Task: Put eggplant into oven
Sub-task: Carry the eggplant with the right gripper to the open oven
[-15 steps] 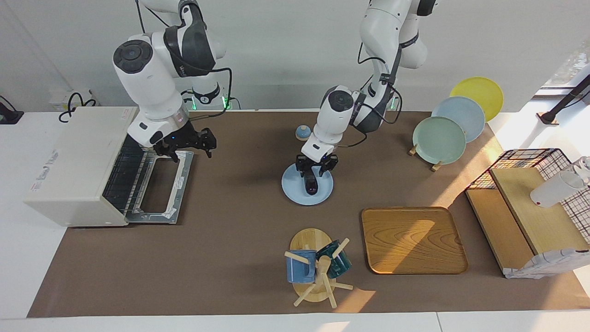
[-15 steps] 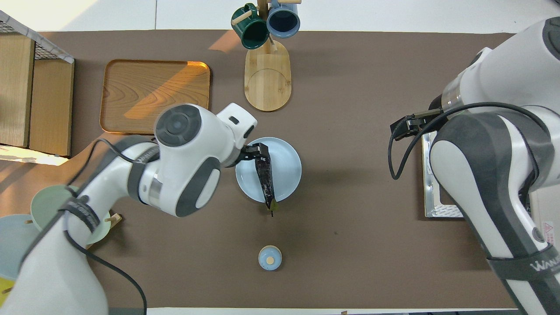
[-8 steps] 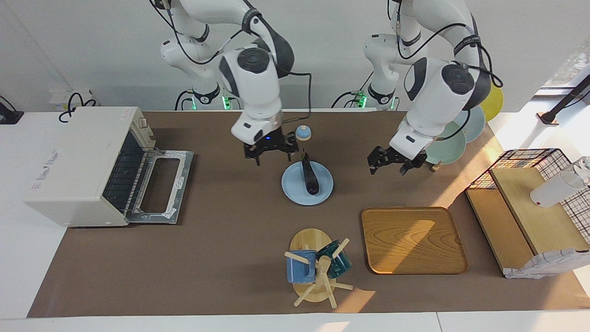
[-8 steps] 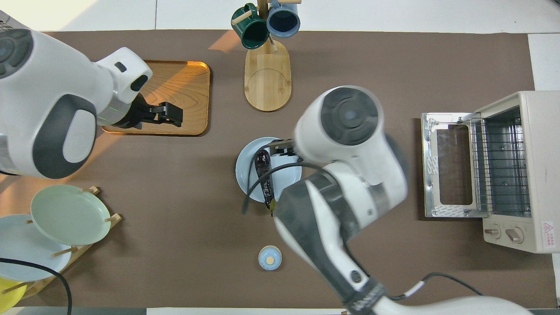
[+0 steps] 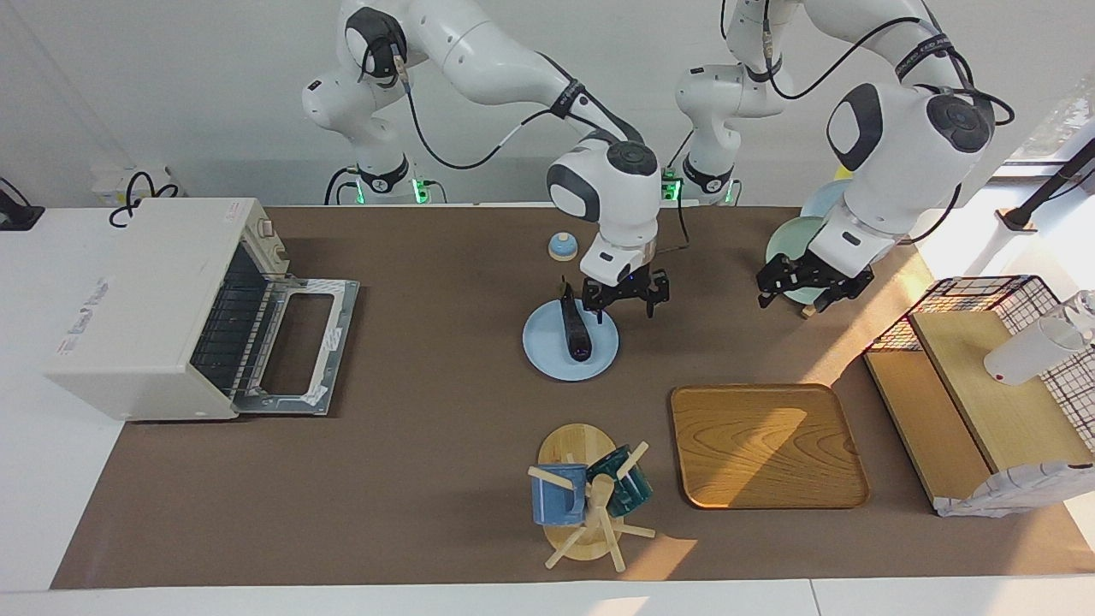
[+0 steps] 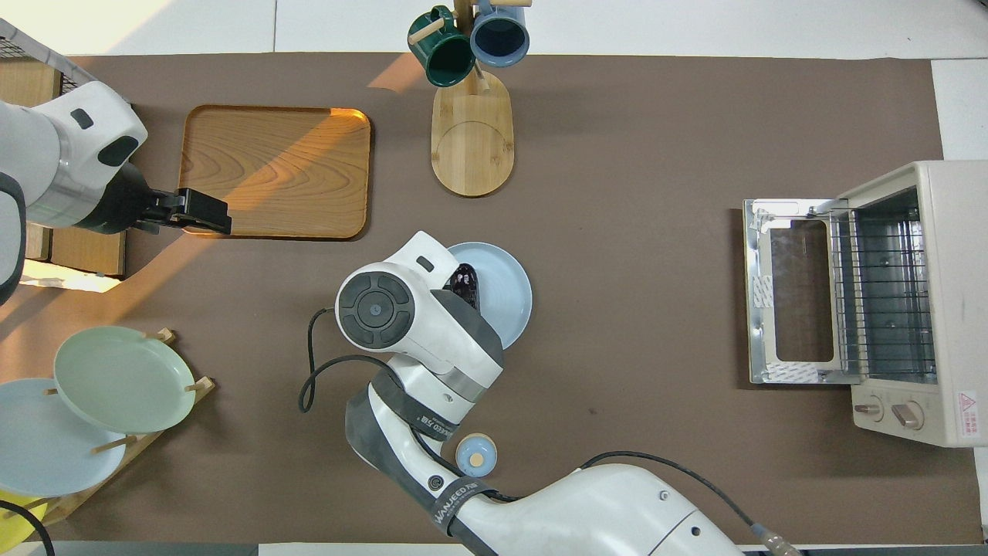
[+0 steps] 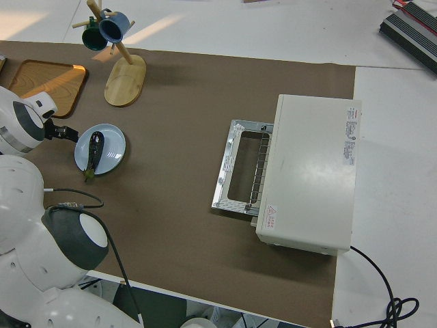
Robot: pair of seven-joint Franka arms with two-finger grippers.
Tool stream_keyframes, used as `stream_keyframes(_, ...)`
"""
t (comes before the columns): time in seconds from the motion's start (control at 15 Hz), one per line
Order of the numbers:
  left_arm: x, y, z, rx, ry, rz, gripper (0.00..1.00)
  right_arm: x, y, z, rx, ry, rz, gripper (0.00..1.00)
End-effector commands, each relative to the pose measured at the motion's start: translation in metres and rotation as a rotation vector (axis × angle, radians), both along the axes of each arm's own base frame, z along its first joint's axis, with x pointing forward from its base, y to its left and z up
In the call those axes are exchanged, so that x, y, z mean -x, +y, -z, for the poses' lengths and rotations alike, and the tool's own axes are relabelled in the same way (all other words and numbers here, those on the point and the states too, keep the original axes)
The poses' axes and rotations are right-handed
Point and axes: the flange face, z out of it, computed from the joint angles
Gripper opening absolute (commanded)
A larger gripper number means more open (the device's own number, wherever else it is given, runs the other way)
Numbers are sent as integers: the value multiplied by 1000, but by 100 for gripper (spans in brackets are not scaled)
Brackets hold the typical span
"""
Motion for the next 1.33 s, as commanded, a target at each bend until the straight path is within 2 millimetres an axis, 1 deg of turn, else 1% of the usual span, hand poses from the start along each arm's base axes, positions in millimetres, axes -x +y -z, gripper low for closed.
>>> stream_keyframes(0.0,13,-3,-8,-24,17,-3,100,4,-7,11,6,-12,-20,70)
stream_keyframes(0.2,21,-2,-17,-51,27,8,100,13,-13,28,11,-4,-25,51)
stream_keyframes(0.4,28,-1,-24,-88,51,8,100,22,-8,30,17,3,-37,35)
stream_keyframes(0.53,29,-8,-33,-119,42,30,100,24,-10,31,36,7,-47,0)
stream_keyframes(0.67,31,-7,-43,-122,46,31,100,22,-13,26,112,1,-78,0)
stream_keyframes(0.8,34,-7,-51,-125,66,34,100,17,-15,12,188,-8,-109,0)
stream_keyframes(0.93,40,-7,-53,-127,85,34,100,5,-20,-17,276,-10,-196,0)
stream_keyframes(1.0,43,-6,-51,-129,90,30,100,-2,-27,-26,318,-5,-229,0)
stream_keyframes(1.07,45,-6,-49,-129,90,30,100,-8,-40,-32,351,9,-241,0)
stream_keyframes(1.13,46,-5,-49,-129,86,29,100,-19,-63,-48,362,20,-235,0)
stream_keyframes(1.27,46,-6,-44,-127,86,29,100,-35,-118,-73,399,69,-233,0)
